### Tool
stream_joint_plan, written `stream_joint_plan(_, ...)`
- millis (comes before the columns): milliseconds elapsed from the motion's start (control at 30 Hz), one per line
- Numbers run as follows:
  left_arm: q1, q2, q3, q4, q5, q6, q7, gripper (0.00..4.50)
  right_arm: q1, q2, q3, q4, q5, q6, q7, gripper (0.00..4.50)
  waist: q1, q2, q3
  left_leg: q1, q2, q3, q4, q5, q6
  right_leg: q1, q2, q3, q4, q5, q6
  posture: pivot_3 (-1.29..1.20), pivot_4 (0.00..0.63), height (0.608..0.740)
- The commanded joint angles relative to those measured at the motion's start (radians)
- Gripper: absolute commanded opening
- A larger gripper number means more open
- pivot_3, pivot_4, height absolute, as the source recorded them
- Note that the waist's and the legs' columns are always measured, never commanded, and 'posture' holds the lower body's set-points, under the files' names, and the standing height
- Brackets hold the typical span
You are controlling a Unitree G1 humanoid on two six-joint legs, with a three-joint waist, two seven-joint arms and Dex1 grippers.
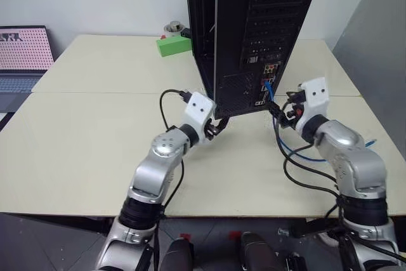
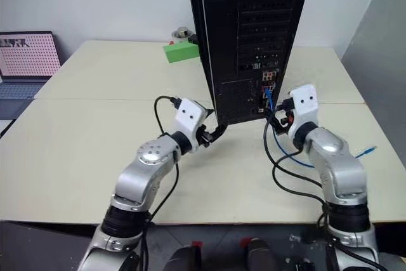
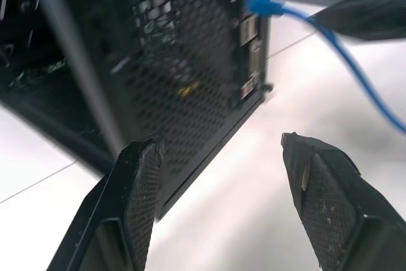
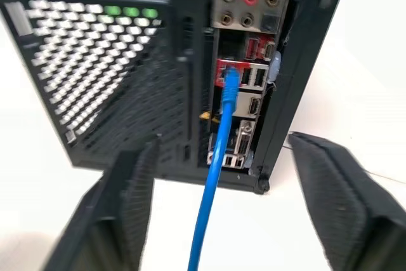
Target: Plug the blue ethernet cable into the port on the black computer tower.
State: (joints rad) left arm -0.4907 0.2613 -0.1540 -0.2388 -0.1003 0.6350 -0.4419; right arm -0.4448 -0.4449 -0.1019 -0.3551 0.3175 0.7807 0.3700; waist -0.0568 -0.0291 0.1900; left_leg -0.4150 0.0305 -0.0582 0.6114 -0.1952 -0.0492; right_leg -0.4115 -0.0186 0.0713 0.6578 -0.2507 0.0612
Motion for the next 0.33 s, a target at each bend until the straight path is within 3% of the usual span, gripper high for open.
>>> stream_joint_plan(33, -0.02, 0.079, 0.044, -0.056, -0.06, 0.018, -0.098, 3.16, 0.037, -0.071, -0.085, -0.1, 0.112, 0.015, 0.117, 4.43, 0.0, 0.0, 0.0, 0.0, 0.0, 0.0, 0.0, 0.0, 0.0, 0.0, 0.0, 0.0, 0.0, 0.0, 0.0, 0.0, 0.15, 0.74)
stream_joint_plan(333, -0.023, 0.208, 0.109, -0.012, -0.12, -0.054, -0.219, 3.16, 0.073, -0.157, -0.201, -0.083, 0.224, -0.015, 0.212, 4.47, 0.0, 0.0, 0.0, 0.0, 0.0, 0.0, 0.0, 0.0, 0.0, 0.0, 0.0, 0.0, 0.0, 0.0, 0.0, 0.0, 0.15, 0.74)
